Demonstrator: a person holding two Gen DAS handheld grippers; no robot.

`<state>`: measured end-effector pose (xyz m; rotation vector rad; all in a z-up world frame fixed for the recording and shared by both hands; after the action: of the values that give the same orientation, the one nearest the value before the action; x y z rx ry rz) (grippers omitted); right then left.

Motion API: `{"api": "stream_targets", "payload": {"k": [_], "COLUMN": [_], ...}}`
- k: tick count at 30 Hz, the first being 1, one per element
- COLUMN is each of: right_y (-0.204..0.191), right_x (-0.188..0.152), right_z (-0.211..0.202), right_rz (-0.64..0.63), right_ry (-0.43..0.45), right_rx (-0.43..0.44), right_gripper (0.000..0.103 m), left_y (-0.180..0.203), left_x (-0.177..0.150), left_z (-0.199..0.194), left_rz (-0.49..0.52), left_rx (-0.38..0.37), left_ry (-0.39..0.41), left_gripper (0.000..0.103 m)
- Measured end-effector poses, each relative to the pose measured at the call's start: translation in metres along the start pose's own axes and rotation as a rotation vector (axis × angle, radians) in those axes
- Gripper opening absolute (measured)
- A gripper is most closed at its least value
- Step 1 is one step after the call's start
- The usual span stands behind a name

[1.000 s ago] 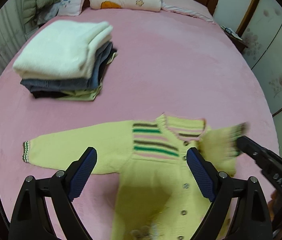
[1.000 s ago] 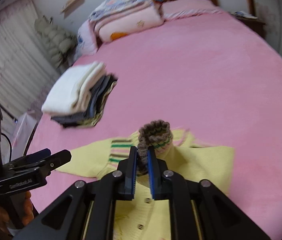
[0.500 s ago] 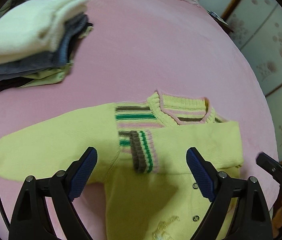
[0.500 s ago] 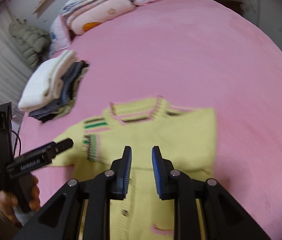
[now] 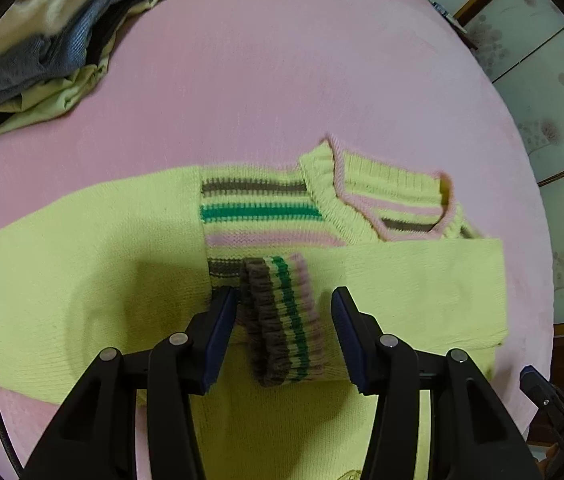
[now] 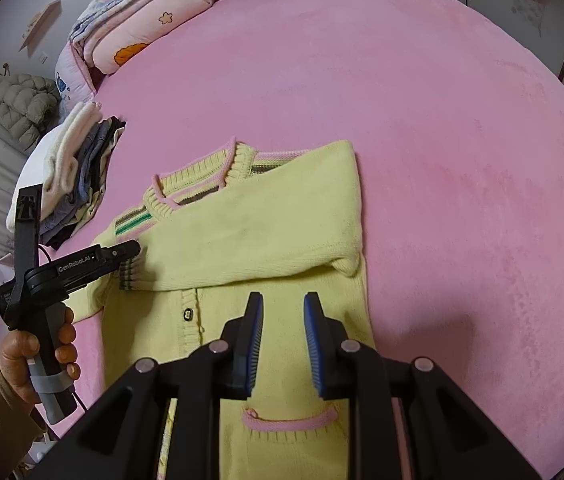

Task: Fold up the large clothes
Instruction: 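Lift the sleeve with the right gripper and fold it across the cardigan body, then open the right gripper and release the sleeve on the body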

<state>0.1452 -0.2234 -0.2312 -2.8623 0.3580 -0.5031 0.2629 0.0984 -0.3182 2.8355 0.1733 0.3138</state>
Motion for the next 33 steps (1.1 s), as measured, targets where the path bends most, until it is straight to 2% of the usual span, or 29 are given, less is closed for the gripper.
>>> {"api": "stream_targets", "payload": {"k": [2,3,4,6,9,13,17,22,25,28,31,33], "right_y": [0.002,0.004,0.005,0.010,0.020,0.033,0.034,0.024,0.026,0.033,0.035,0.033], "right_x": [-0.001,-0.001,-0.002,-0.002,-0.003,-0.002,0.006,0.016,0.021,0.019,0.017,0.017], "right_z": [0.001,0.003,0.003,0.004,0.007,0.019,0.038,0.060,0.063,0.068,0.069,0.065], "right_rz": [-0.003,-0.003,-0.002,0.006,0.015,0.012,-0.057,-0.171,-0.150,-0.113,-0.099,-0.103], "right_ry": [-0.002,-0.004,-0.004,-0.004,-0.006,-0.021,-0.024,-0.029,-0.019,-0.029,-0.045,-0.050], "right_rx": [-0.001,-0.002,-0.004,-0.010,-0.027,-0.053,-0.093,-0.148,-0.161,-0.167,-0.164,-0.163], "right_gripper": [0.021,0.021,0.021,0.021,0.021,0.021,0.021,0.021,0.021,0.027,0.028,0.028], "left_y": [0.004,0.008,0.012,0.021,0.037,0.052,0.053,0.029,0.017,0.014,0.018,0.022], "left_x": [-0.002,-0.003,-0.003,-0.001,0.002,0.010,0.016,0.019,0.014,0.006,0.006,0.006], "left_z": [0.005,0.006,0.006,0.006,-0.007,-0.026,-0.034,-0.032,-0.024,0.000,0.006,0.002], "left_rz": [0.015,0.026,0.036,0.043,0.062,0.053,0.055,0.003,0.002,0.023,0.047,0.051], "left_rx": [0.027,0.039,0.055,0.058,0.074,0.038,0.041,0.083,0.111,0.169,0.202,0.203], "left_ry": [-0.004,-0.006,-0.005,-0.008,0.037,0.094,0.126,0.131,0.126,0.075,0.075,0.069], "left_gripper": [0.047,0.028,0.015,0.009,0.007,0.007,0.007,0.008,0.008,0.009,0.013,0.023]}}
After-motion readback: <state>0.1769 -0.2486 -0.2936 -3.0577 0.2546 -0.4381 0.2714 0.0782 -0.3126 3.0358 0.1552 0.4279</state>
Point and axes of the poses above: each gripper's, at about its wrist camera, not at the fingertips, and z roughly the way its jaws point, y to its right, x to its top, the point moved 3 cm from there along z, roughly the way its jaws point, and after that the axes turned 2 degrees about -z, right-handed, at the moved point
